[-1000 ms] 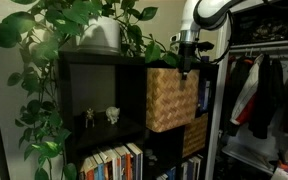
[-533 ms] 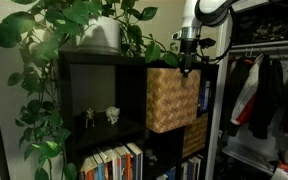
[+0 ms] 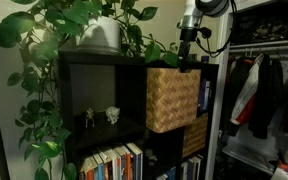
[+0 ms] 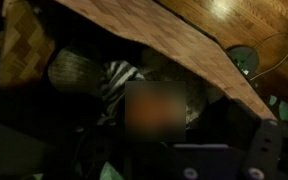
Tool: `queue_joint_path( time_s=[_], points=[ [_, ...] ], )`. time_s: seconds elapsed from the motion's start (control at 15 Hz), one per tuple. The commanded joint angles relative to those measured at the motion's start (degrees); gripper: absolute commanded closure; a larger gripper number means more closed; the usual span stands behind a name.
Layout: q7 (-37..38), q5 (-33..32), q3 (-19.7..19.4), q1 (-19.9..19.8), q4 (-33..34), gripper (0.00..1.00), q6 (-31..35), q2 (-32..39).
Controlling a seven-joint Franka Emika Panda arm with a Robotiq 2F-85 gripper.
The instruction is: Pull out the middle compartment ,remove some socks and close it
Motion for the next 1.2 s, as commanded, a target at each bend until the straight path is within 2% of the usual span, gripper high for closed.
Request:
queue_joint_path(
  time_s=[0.0, 0.4, 0.87, 1.13],
  points=[
    [6.8, -0.6, -0.3, -1.3, 2.6, 0.0, -1.6, 1.4],
    [16.3, 0.8, -0.3, -2.2, 1.2, 0.0, 1.3, 4.0],
    [23.9, -0.5, 0.5, -2.0, -3.3, 0.0, 15.6, 5.2],
    [25.2, -1.8, 0.7, -2.1, -5.8, 0.0, 19.5, 5.6]
  ],
)
